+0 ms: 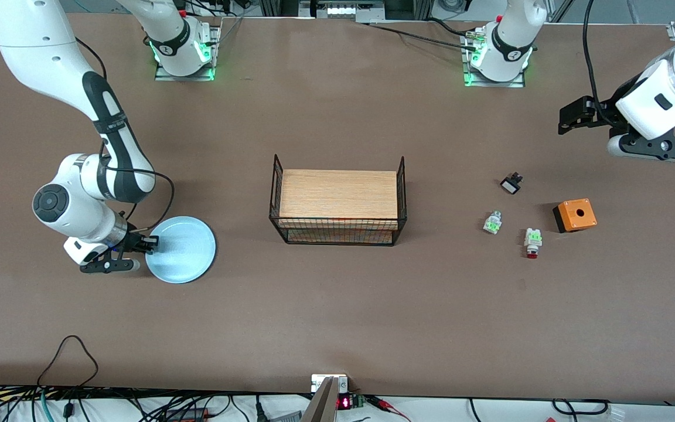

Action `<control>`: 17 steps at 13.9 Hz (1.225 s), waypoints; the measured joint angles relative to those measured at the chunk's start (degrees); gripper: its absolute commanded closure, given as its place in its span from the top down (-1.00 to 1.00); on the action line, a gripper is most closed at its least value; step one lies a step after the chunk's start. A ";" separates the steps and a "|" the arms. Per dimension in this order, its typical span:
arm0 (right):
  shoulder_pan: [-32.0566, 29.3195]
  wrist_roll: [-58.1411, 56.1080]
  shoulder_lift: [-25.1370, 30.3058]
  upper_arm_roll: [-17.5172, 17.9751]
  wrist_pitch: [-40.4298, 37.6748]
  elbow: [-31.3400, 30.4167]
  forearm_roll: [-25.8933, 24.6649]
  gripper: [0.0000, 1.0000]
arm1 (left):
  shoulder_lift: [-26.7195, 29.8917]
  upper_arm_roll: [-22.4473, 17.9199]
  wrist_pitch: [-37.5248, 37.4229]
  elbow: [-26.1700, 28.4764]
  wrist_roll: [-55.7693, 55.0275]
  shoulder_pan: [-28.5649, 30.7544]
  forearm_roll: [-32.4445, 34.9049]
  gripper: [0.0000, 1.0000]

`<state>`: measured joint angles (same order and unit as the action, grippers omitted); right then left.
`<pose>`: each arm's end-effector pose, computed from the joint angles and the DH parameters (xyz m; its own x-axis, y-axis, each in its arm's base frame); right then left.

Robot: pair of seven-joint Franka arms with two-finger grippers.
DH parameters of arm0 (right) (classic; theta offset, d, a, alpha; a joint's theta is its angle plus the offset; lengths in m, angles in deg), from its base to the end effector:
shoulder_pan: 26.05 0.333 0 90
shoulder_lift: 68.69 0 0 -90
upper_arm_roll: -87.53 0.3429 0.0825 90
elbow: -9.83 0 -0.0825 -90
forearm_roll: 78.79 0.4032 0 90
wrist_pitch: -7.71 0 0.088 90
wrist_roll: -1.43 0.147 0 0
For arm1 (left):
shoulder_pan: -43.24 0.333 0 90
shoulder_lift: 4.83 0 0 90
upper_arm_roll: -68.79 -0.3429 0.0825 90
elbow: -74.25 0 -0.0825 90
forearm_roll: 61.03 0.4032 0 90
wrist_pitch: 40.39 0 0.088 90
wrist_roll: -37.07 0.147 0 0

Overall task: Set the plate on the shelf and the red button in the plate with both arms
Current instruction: 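Close the right gripper on the blue plate rim and tilt it up, then lift the blue plate with the right gripper toward the wire basket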

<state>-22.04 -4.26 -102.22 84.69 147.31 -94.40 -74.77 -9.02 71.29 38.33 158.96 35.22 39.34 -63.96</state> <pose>0.6829 0.0175 0.1866 0.9966 0.0753 0.0347 0.0759 -0.9970 -0.0165 0.5651 -0.0708 0.5992 0.9801 -0.0880 -0.1780 -0.0806 -0.9956 0.0486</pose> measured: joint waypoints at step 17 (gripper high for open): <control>2.99 3.52 21.01 0.02 -37.43 7.95 -3.91 -0.98 | -1.40 0.28 0.00 -0.04 0.00 -0.15 0.00 1.00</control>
<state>-19.05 -0.74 -81.21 84.71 109.88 -86.44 -78.67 -10.42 71.57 38.33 158.92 35.22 39.19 -63.96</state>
